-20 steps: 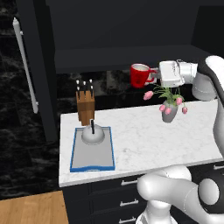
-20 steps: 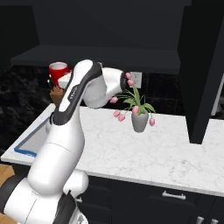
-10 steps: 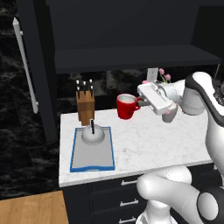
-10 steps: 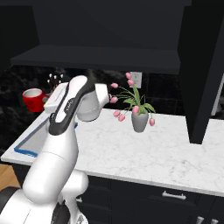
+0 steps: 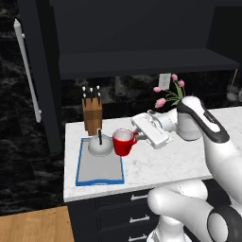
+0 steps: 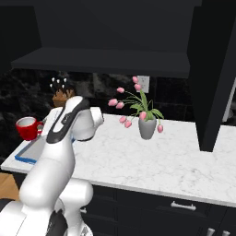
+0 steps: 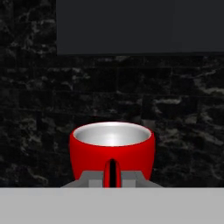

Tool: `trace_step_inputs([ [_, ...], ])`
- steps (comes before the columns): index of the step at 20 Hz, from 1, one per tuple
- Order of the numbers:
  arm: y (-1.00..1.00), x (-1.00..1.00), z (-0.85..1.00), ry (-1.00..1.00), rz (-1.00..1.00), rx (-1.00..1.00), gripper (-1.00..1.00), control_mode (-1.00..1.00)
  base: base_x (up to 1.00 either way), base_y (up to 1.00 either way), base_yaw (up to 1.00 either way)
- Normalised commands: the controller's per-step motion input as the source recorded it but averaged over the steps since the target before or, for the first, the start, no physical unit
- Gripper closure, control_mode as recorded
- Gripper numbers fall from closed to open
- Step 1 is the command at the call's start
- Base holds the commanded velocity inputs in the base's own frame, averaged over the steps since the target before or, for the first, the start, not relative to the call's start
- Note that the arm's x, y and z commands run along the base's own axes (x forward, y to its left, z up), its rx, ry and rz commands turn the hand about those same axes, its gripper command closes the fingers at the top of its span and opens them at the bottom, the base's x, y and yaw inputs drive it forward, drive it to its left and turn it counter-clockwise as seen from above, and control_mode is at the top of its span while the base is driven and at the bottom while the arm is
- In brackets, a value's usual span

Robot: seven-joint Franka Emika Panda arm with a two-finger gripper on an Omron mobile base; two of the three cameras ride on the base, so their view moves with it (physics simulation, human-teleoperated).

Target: Pick the kettle from the counter and place it on the tray. Then pick the mug from the cabinet and place it on the tray. Then close the cabinet doors.

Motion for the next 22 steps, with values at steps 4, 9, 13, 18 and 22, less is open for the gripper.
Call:
trace_step_inputs([
  [4,0.27,0.11,-0.7,0.0,0.0,0.0,1.0,-1.0,0.0,0.0,0.0],
  [9,0.12,0.21,-0.69,0.0,0.0,0.0,1.0,-1.0,0.0,0.0,0.0],
  [13,0.0,0.39,-0.59,0.0,0.0,0.0,1.0,-1.0,0.0,0.0,0.0],
  [18,0.04,0.43,-0.41,0.0,0.0,0.0,1.0,-1.0,0.0,0.0,0.0],
  [22,0.17,0.46,-0.35,0.0,0.0,0.0,1.0,-1.0,0.0,0.0,0.0],
])
